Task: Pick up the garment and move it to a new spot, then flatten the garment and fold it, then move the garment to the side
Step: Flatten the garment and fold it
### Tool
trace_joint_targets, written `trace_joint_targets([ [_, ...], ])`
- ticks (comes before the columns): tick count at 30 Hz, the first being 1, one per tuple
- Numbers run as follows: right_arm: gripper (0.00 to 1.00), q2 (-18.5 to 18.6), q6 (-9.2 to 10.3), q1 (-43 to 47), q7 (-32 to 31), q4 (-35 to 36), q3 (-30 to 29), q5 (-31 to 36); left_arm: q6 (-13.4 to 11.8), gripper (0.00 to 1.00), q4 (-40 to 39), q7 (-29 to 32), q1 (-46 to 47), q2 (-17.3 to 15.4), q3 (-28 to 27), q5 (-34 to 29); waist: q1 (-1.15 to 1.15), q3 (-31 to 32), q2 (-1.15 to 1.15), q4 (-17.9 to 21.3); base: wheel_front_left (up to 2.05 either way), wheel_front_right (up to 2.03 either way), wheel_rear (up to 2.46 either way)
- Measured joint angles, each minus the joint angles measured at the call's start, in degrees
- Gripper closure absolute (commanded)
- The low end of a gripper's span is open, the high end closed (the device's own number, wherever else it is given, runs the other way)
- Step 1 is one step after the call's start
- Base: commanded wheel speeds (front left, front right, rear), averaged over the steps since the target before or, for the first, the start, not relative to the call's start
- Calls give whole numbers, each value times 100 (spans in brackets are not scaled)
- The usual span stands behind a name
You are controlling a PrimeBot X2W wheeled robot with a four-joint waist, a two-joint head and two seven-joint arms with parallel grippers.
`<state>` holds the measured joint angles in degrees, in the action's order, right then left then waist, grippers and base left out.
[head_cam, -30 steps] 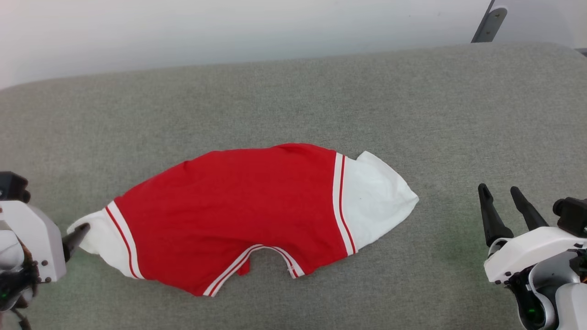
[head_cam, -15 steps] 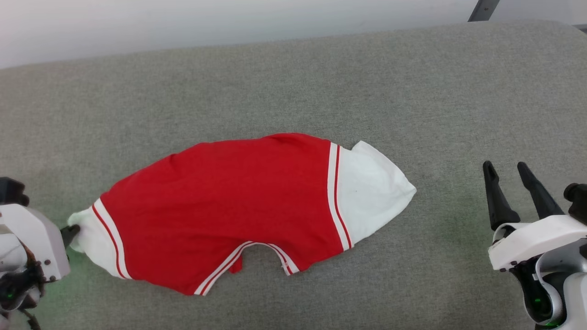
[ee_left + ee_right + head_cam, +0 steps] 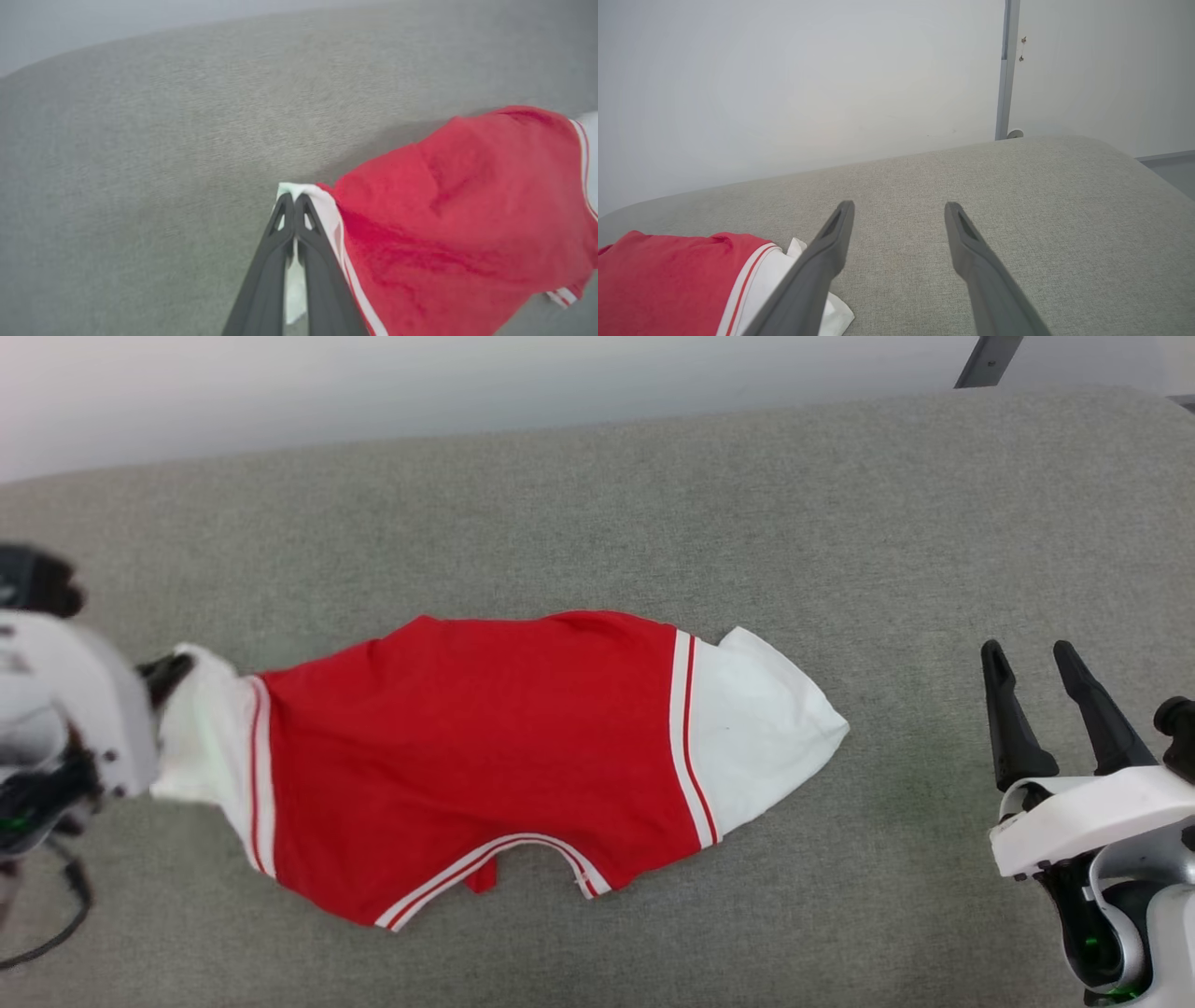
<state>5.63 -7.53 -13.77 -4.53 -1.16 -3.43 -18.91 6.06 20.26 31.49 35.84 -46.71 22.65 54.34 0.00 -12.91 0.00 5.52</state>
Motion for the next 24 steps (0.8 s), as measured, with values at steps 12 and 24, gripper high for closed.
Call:
trace_joint_targets([
  [12,0,-108,0,-2,86,9,10,-19,23,100,-1560,934,110,651,984,-68,0,-75,0,108,0,0,0],
  [24,0,-149,0,-66,202,-151,4,-42,21,0,-1794,857,-58,508,1029,-91,0,-59,0,129,0,0,0],
])
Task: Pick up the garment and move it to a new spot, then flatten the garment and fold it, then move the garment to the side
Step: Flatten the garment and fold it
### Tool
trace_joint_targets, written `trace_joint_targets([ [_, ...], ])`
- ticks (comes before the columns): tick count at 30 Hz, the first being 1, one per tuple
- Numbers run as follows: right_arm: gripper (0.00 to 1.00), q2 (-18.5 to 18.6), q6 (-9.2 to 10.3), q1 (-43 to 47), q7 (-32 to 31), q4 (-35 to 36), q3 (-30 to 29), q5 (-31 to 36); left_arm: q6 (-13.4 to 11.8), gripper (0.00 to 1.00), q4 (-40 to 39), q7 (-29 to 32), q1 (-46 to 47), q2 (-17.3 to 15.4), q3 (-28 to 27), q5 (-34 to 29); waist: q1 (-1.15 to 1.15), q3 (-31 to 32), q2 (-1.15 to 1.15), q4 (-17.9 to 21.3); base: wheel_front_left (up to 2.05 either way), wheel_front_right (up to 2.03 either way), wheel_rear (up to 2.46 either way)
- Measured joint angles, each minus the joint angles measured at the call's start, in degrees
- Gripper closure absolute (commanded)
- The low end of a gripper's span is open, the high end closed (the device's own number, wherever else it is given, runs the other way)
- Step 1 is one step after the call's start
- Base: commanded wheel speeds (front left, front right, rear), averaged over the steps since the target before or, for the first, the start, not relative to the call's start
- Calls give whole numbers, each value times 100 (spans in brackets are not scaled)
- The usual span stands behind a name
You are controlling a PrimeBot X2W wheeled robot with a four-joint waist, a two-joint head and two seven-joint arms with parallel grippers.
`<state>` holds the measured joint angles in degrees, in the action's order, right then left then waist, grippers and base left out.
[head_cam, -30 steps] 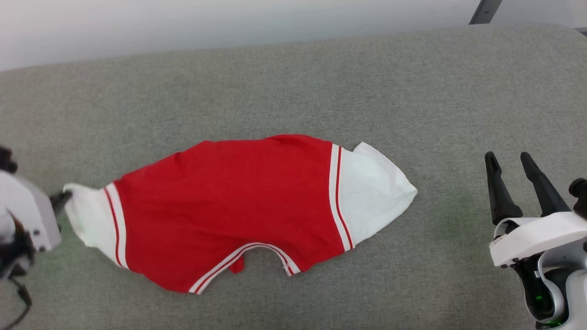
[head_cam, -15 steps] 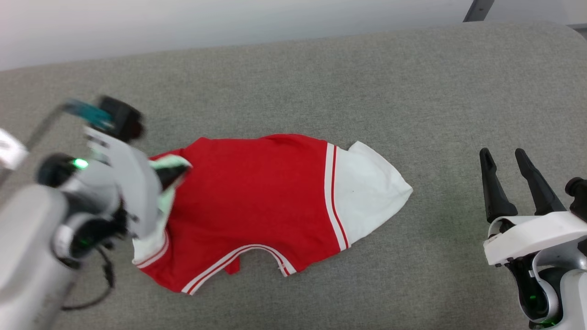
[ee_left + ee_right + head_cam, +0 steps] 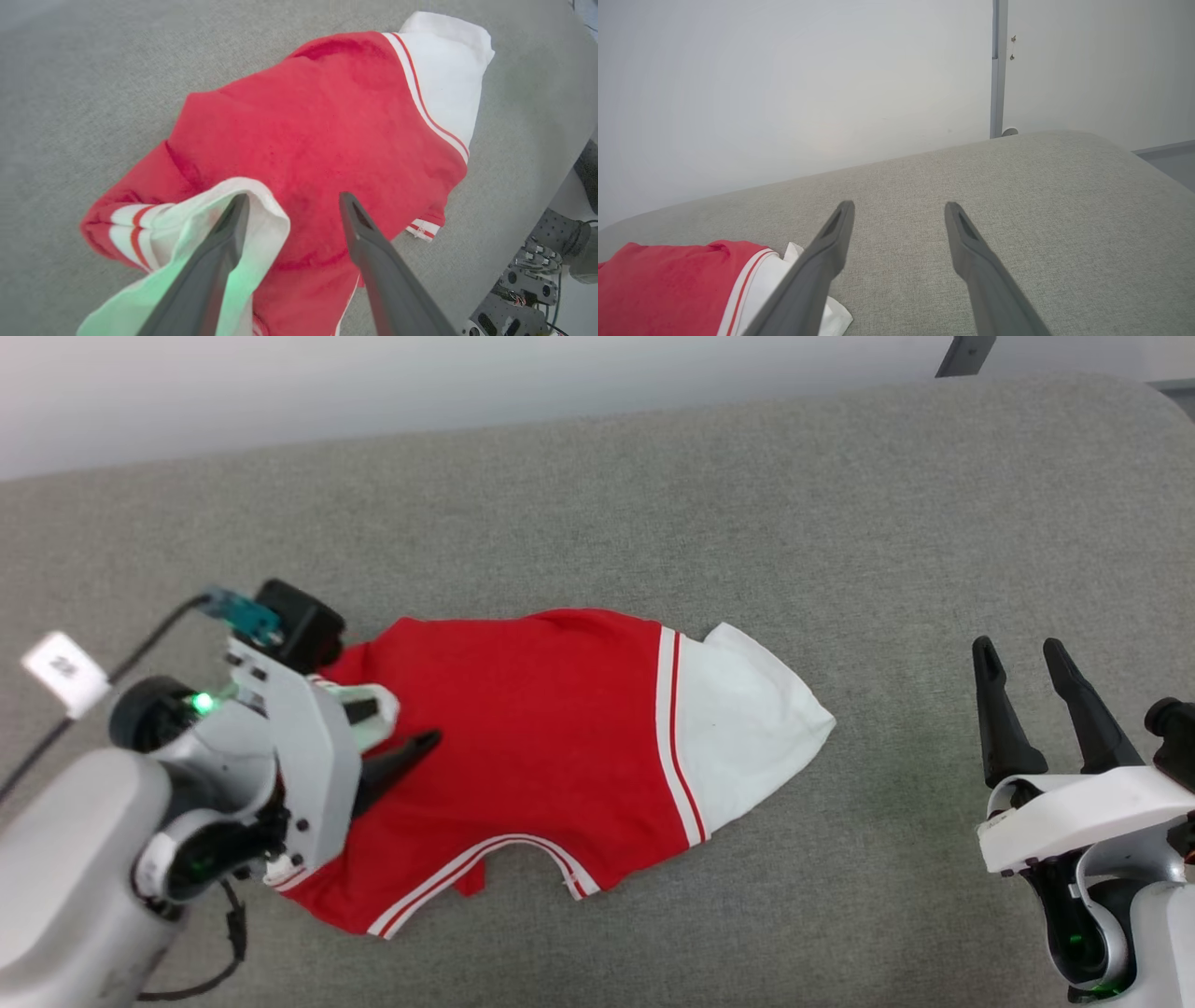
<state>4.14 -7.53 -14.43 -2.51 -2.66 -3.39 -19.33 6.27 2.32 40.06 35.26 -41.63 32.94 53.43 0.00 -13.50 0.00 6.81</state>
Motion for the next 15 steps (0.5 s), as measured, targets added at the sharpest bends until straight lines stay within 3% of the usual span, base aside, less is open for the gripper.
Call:
trace_joint_targets([
  [9,0,-19,0,82,5,-24,19,1,-294,0,-482,25,-175,-580,-459,193,0,125,0,-86,0,0,0],
  [15,0,-8,0,90,-30,-22,33,1,-713,0,-505,241,-546,-940,-636,347,0,173,0,-124,0,0,0],
])
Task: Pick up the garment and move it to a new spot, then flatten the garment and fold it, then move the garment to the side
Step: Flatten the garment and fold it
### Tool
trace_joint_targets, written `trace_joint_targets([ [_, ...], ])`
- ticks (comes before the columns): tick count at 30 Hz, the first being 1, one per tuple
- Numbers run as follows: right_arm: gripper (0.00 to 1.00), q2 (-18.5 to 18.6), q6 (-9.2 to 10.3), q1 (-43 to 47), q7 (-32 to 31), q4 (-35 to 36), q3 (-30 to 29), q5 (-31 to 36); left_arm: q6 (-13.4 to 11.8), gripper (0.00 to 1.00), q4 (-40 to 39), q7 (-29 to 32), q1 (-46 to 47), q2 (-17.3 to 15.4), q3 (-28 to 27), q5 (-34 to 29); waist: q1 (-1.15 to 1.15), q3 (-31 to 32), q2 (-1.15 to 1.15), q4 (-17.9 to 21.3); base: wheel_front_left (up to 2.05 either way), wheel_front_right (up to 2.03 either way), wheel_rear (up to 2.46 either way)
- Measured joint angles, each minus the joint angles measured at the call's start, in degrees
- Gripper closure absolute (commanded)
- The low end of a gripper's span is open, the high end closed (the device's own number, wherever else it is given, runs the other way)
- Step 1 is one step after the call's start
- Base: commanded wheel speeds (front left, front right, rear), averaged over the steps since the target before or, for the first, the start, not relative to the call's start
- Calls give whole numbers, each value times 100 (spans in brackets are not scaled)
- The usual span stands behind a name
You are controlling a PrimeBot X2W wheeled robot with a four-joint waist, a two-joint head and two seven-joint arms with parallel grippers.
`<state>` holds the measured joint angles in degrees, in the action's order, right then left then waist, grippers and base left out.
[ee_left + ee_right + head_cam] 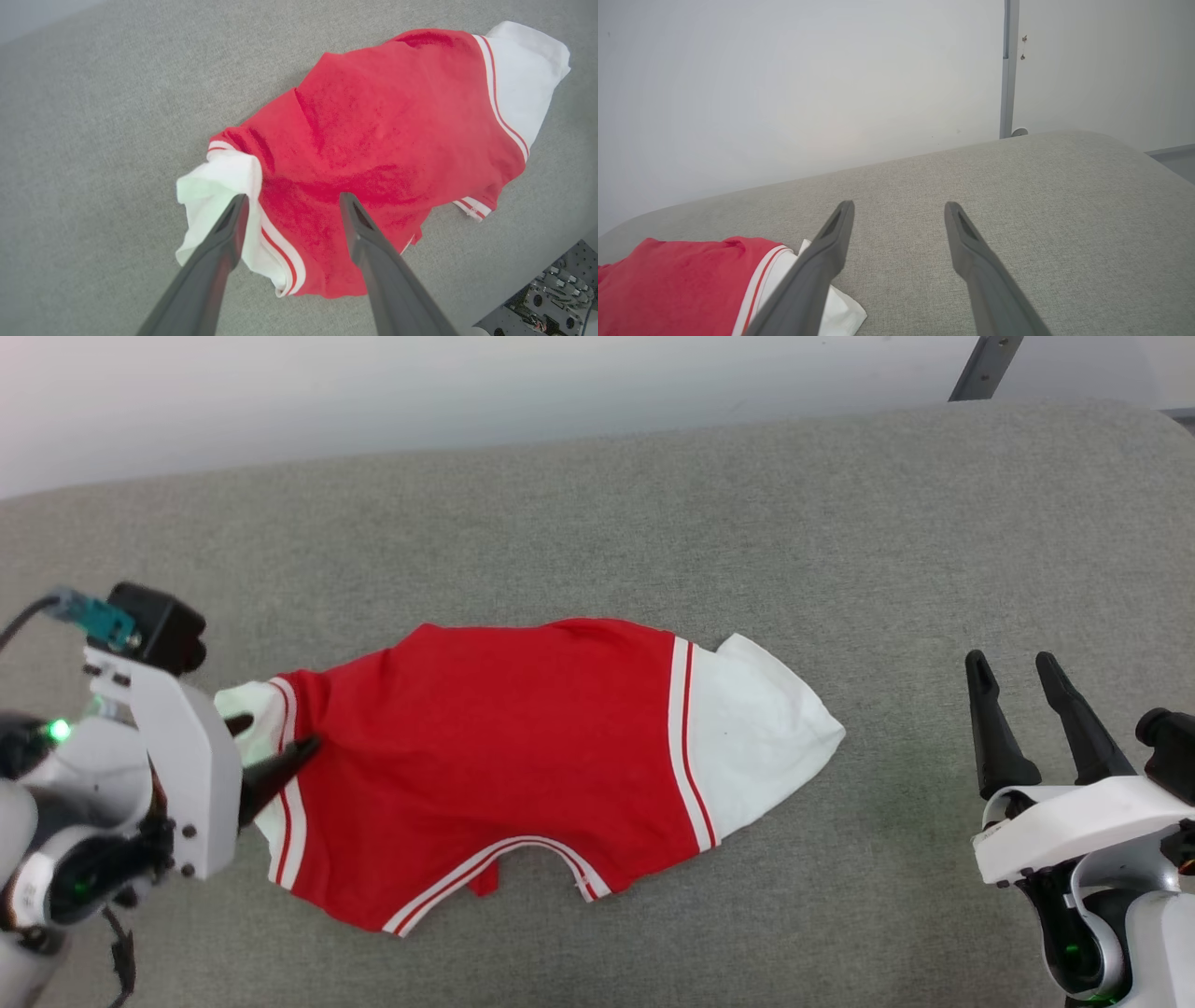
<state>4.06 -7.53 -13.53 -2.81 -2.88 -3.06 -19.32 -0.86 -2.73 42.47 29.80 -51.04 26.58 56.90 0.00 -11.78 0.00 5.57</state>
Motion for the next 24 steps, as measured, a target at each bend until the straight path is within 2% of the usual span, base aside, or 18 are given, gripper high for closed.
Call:
trace_joint_targets([
  [4,0,33,0,9,-24,4,-5,0,-294,0,-58,236,-319,-112,10,132,0,20,0,-24,0,0,0],
  [11,0,48,0,10,-78,55,11,0,-632,0,345,75,-592,-174,-122,159,0,-30,0,-38,0,0,0],
  [15,0,64,0,9,-118,98,5,16,-661,0,800,-115,-703,-200,-174,147,0,-97,0,-32,0,0,0],
  [17,0,68,0,8,-131,119,-1,21,-545,0,1077,-357,-694,-172,-250,133,0,-135,0,-27,0,0,0],
  [24,0,119,0,-7,-197,249,-25,38,101,0,2098,-1069,-349,7,-300,-24,0,-319,0,-12,0,0,0],
])
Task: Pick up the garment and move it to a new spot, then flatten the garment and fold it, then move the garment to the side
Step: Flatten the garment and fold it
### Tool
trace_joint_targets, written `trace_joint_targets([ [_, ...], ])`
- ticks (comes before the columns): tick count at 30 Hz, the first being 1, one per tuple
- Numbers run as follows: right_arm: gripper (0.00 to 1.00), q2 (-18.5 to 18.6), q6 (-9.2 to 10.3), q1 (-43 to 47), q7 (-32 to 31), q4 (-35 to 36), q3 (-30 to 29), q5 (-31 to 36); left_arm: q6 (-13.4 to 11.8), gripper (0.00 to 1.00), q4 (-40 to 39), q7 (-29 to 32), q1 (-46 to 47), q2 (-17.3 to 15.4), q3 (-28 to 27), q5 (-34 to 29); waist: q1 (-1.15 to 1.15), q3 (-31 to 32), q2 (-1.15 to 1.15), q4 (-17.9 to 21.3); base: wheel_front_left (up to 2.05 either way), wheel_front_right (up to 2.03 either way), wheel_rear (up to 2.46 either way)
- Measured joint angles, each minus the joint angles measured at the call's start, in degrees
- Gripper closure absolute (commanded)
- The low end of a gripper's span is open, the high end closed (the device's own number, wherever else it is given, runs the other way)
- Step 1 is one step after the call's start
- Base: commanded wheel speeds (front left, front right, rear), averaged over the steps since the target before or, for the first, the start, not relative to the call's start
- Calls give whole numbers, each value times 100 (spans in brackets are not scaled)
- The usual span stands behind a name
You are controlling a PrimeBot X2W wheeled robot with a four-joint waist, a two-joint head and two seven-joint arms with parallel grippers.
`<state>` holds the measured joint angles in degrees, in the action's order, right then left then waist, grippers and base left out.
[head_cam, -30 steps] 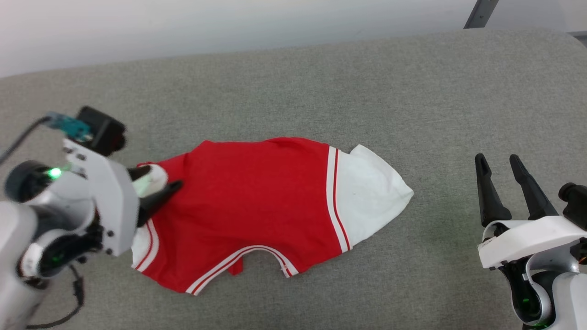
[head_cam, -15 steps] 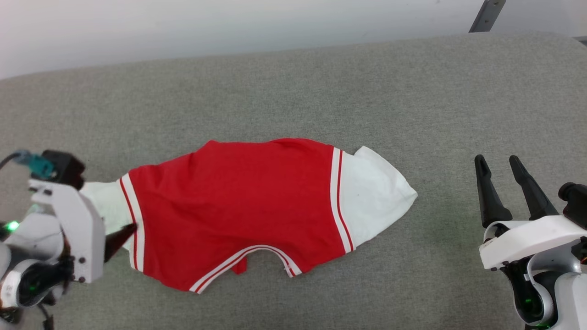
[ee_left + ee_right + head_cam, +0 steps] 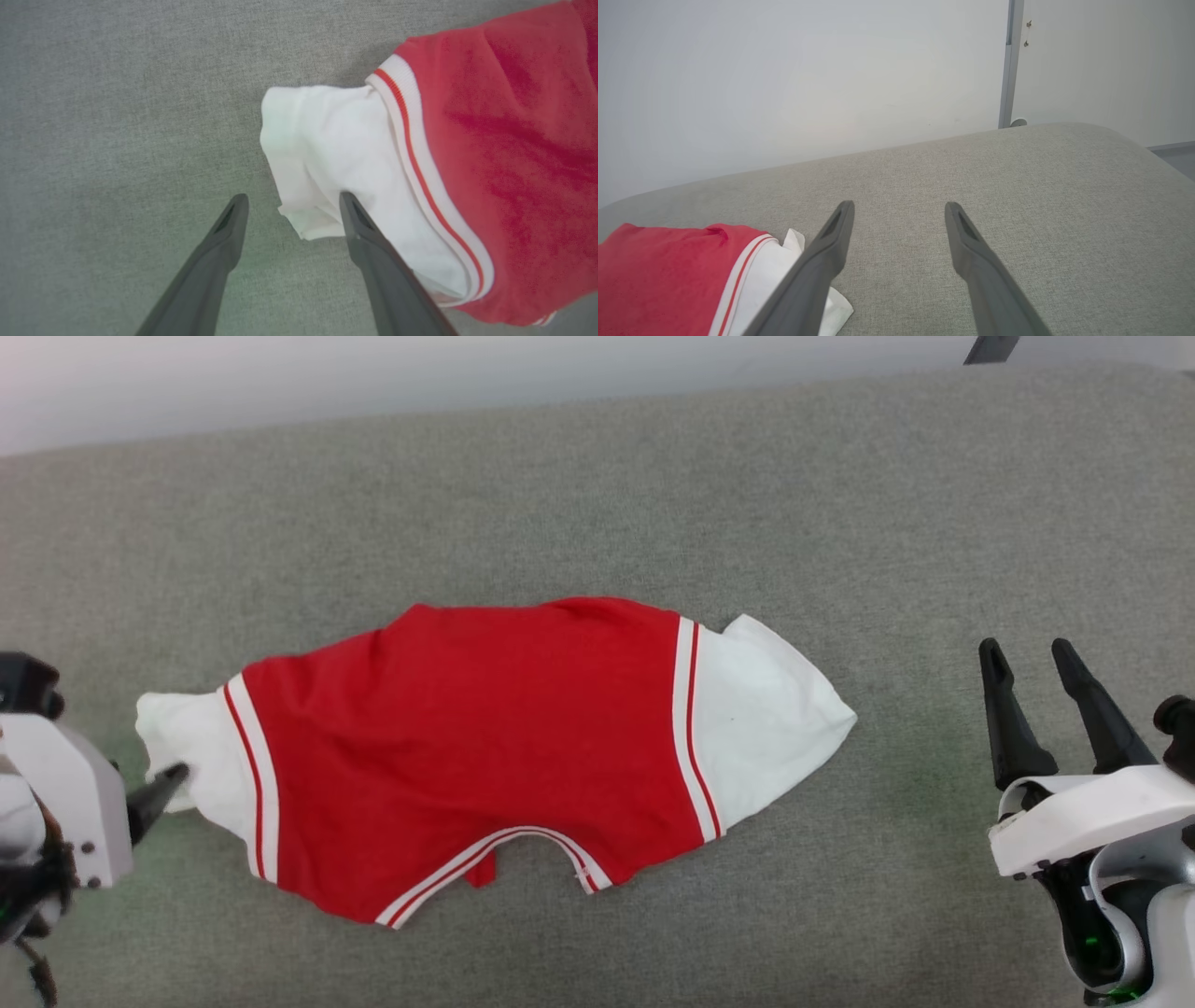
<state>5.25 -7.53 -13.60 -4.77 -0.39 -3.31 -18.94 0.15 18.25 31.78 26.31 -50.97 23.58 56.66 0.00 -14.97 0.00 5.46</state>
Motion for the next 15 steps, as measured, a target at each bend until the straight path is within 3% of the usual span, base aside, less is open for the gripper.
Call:
trace_joint_targets([
  [6,0,25,0,-17,-89,144,-36,42,287,0,615,-96,428,242,110,-65,0,-202,0,7,0,0,0],
  [11,0,22,0,-38,-137,221,-32,121,312,2,1192,18,690,297,129,-78,0,-359,0,21,0,0,0],
  [14,0,24,0,-80,-154,247,-35,125,392,13,1403,157,796,337,85,83,0,-412,0,33,0,0,0],
  [15,0,24,0,-79,-155,248,-38,127,399,21,1458,181,811,355,64,147,0,-421,0,35,0,0,0],
])
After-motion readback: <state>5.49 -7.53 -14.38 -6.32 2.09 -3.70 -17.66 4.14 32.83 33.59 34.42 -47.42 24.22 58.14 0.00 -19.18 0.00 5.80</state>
